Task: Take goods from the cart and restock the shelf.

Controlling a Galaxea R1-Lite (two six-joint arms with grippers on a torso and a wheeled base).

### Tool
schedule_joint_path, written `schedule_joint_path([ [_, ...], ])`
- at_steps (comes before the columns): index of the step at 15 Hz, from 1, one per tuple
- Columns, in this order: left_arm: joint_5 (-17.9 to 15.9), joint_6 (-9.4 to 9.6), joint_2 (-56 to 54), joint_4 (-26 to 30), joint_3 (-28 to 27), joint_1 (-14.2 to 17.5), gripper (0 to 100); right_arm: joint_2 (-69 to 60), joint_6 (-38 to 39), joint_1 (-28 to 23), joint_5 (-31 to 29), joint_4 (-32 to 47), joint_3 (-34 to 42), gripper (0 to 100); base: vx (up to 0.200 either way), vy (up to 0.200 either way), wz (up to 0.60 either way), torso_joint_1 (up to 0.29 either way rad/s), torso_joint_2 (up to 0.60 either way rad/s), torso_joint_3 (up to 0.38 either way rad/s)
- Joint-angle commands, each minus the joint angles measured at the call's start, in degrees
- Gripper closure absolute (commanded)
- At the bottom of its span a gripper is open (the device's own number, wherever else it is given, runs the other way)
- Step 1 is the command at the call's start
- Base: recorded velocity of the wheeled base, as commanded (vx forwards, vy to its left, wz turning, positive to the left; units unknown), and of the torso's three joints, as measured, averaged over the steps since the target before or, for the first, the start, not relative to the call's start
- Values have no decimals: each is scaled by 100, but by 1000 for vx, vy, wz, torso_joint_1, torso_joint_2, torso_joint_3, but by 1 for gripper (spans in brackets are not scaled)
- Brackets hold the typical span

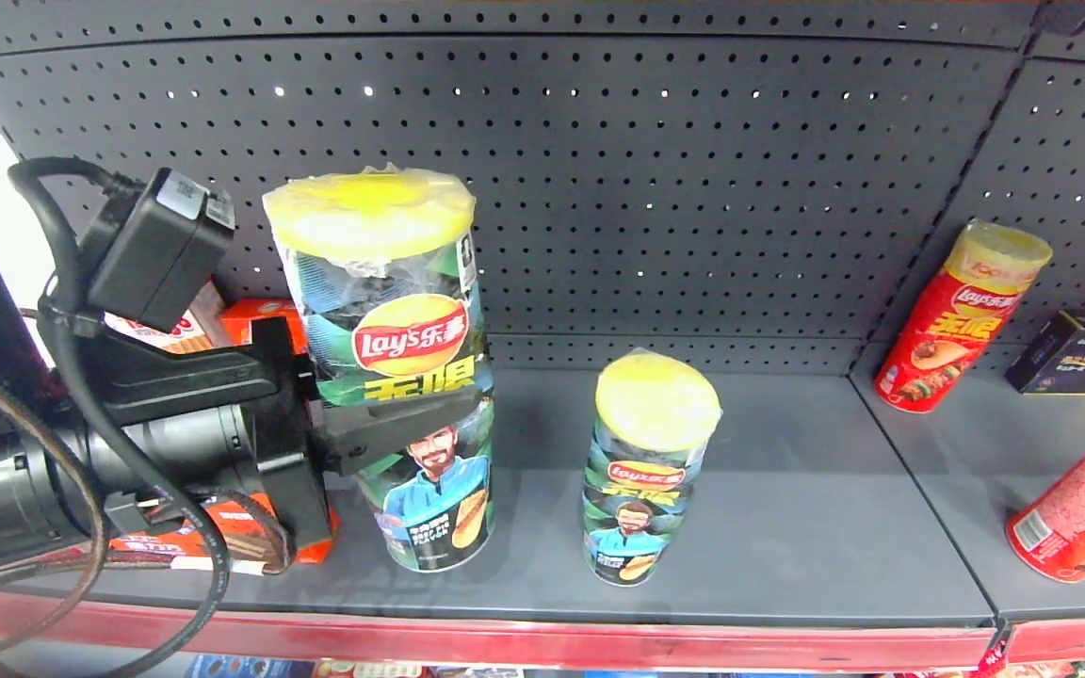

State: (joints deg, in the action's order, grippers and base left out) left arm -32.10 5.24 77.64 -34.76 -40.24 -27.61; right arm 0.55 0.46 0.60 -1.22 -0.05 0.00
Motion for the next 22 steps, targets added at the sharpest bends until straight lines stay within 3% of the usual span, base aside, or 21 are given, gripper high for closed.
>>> schedule_joint_path([
  [1, 2, -6, 32, 92, -151, 318, 100, 15, -2, 2, -1, -4, 0, 0, 0, 0, 0, 0, 0, 0],
  [3, -69, -6, 146, 118, -309, 256, 100, 15, -2, 2, -1, -4, 0, 0, 0, 0, 0, 0, 0, 0],
  [4, 107, 30, 260, 118, -379, 265, 100, 15, -2, 2, -1, -4, 0, 0, 0, 0, 0, 0, 0, 0],
  [6, 1601, 460, 1016, -216, -986, 239, 100, 15, -2, 2, -1, -4, 0, 0, 0, 0, 0, 0, 0, 0],
  [7, 1575, 425, 1262, -462, -1135, 239, 100, 15, -2, 2, -1, -4, 0, 0, 0, 0, 0, 0, 0, 0],
  [9, 1223, 372, 1737, -1068, -1399, 63, 100, 15, -2, 2, -1, -4, 0, 0, 0, 0, 0, 0, 0, 0],
  [10, 810, 302, 1737, -989, -1469, 28, 100, 15, -2, 2, -1, -4, 0, 0, 0, 0, 0, 0, 0, 0],
  [12, 415, 267, 1860, -796, -1592, -86, 100, 15, -2, 2, -1, -4, 0, 0, 0, 0, 0, 0, 0, 0],
  [17, -438, 267, 2572, -497, -2058, -16, 100, 15, -2, 2, -1, -4, 0, 0, 0, 0, 0, 0, 0, 0],
  [22, -570, 232, 3345, -497, -2884, -16, 100, 15, -2, 2, -1, -4, 0, 0, 0, 0, 0, 0, 0, 0],
])
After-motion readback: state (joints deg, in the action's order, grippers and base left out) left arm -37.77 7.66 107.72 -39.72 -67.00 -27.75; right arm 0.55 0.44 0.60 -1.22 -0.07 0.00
